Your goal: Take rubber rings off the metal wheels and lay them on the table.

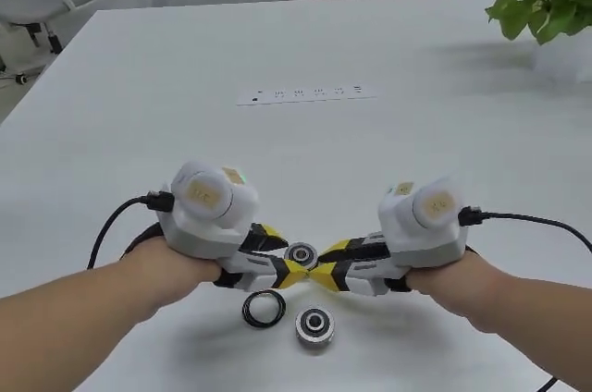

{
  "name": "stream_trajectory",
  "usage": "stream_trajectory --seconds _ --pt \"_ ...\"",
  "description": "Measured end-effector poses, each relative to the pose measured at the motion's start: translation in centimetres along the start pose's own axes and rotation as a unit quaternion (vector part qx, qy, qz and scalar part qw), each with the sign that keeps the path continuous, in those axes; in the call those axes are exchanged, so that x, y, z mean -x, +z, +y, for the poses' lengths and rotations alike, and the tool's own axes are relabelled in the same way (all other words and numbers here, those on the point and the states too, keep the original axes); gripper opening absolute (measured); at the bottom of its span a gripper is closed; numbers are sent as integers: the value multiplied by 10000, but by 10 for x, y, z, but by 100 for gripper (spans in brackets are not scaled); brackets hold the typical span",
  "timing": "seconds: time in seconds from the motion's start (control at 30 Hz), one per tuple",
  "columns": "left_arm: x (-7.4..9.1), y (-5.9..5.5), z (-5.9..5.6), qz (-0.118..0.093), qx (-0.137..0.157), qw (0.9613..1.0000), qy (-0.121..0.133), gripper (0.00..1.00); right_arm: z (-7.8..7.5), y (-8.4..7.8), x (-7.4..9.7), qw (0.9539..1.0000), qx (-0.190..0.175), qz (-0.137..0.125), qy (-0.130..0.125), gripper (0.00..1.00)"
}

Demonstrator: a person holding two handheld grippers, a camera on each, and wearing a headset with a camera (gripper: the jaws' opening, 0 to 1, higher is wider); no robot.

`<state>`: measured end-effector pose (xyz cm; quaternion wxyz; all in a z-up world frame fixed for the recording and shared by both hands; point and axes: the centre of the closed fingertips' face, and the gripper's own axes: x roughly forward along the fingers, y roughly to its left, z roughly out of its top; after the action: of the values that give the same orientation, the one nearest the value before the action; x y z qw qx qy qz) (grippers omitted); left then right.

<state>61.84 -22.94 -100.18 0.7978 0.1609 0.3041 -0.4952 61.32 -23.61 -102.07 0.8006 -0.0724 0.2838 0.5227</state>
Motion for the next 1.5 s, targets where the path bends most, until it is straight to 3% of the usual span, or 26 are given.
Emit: stream_trajectory --seconds 0.37,0.47,1.23,1.5 --pt "-6 3 3 26 -129 9999 79 18 -1 0 0 10000 -49 -65 -15 14" --pt "-6 3 7 10 0 9998 212 14 -1 0 0 9999 -89 -87 -30 13" --pt "-5 2 6 -1 105 9992 381 14 -2 -1 3 9979 -605 -227 -9 4" --pt "-5 2 7 -6 126 9992 386 13 -4 -2 3 9948 -961 -316 78 2"
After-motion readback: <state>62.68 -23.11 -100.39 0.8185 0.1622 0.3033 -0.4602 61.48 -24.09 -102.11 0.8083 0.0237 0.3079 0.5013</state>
